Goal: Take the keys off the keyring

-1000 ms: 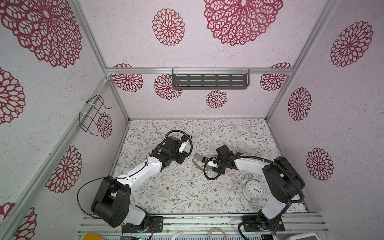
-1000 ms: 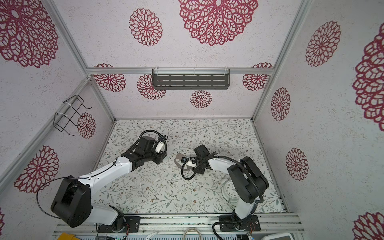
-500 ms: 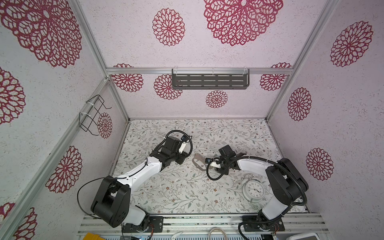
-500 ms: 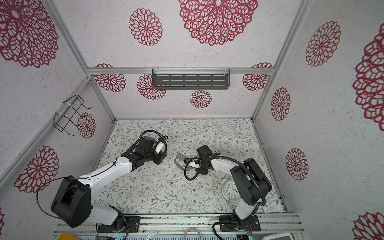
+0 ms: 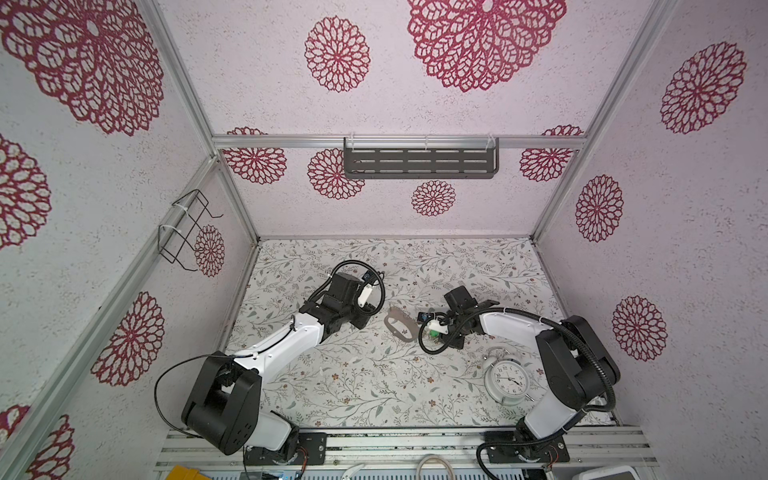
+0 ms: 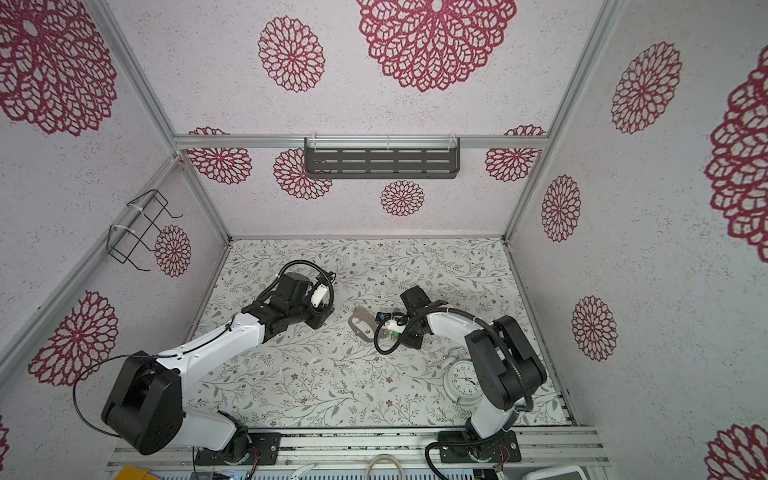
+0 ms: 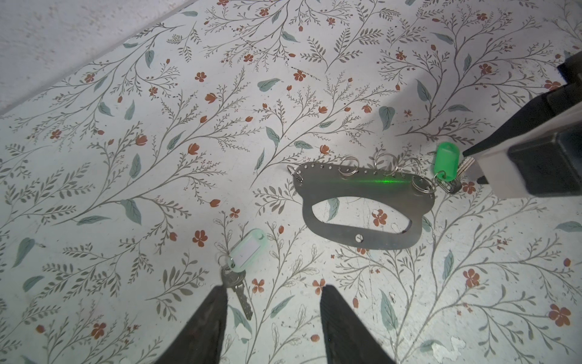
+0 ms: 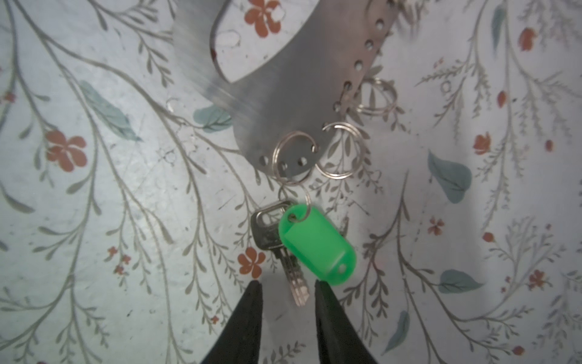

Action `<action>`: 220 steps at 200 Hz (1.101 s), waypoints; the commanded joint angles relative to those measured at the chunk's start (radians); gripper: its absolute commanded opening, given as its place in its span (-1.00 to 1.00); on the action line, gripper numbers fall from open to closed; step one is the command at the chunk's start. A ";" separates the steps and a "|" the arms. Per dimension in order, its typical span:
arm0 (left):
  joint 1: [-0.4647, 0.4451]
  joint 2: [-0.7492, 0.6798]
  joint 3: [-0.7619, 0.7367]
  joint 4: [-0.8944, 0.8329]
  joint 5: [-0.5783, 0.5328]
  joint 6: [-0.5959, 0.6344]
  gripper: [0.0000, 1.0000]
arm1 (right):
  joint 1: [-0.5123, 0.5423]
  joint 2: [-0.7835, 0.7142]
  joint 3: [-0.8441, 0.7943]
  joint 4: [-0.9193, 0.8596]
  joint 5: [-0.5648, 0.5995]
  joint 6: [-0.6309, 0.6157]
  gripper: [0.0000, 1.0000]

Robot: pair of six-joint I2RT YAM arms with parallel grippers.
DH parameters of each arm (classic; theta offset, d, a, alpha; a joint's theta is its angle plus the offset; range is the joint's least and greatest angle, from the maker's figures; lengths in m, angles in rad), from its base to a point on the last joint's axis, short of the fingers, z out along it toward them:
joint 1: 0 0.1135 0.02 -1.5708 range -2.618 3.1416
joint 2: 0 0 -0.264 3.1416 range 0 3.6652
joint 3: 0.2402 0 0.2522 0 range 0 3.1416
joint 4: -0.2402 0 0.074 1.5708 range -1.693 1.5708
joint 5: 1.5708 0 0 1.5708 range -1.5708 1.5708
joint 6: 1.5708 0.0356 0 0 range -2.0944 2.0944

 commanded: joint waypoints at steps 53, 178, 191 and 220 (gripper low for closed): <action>-0.005 -0.036 -0.012 0.017 -0.010 -0.002 0.04 | 0.091 0.023 0.080 0.098 -0.034 0.075 -0.45; -0.004 -0.045 -0.023 0.028 -0.028 -0.009 0.04 | 0.116 0.115 0.103 0.102 0.012 0.143 -0.56; -0.005 -0.044 -0.023 0.026 -0.027 -0.009 0.04 | 0.116 0.119 0.105 0.099 0.018 0.144 -0.57; -0.003 -0.042 -0.023 0.027 -0.028 -0.011 0.04 | 0.116 0.118 0.103 0.096 0.025 0.145 -0.64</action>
